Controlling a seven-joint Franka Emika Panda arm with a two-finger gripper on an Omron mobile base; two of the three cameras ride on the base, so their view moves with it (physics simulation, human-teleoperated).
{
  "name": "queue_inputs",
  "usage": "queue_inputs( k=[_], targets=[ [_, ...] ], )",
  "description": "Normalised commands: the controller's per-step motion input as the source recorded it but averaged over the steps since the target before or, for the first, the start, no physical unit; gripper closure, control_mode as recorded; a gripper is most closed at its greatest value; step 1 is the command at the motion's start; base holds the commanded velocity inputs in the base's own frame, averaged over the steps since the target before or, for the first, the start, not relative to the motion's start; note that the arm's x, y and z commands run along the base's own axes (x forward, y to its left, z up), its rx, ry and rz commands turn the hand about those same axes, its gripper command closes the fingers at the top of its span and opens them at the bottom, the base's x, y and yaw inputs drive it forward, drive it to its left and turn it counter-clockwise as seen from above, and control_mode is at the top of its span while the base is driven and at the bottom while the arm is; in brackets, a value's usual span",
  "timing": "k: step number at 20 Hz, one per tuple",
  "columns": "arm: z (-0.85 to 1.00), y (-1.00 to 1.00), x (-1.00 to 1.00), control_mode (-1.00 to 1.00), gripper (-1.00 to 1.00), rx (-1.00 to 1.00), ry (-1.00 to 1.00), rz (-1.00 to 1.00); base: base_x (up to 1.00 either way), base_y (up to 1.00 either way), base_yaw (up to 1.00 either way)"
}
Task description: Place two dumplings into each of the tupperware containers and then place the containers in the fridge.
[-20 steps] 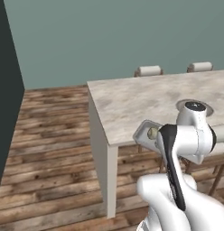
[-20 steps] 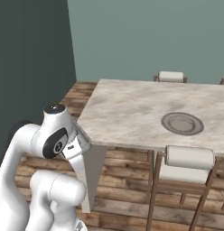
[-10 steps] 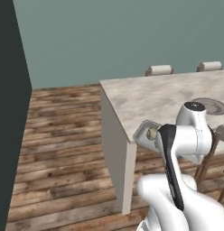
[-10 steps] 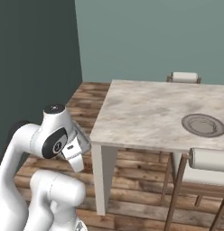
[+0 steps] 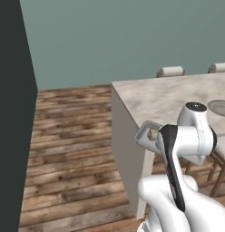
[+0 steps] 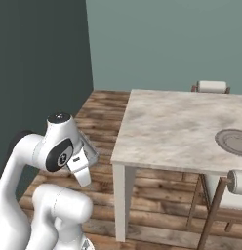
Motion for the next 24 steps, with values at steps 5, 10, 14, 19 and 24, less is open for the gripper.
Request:
queue_inputs(
  k=[5,10,14,19,24],
  targets=[
    [0.0,0.0,0.0,1.0,1.0,0.0,0.0,0.0,0.45,0.74,0.0],
    [0.0,0.0,0.0,1.0,1.0,0.0,0.0,0.0,0.55,0.73,-0.02],
    [0.0,0.0,0.0,1.0,1.0,0.0,0.0,0.0,0.86,0.41,-0.01],
    [0.0,0.0,0.0,1.0,1.0,0.0,0.0,0.0,0.99,0.36,0.0],
    [0.0,0.0,0.0,1.0,1.0,0.0,0.0,0.0,1.0,0.34,0.0]
  ],
)
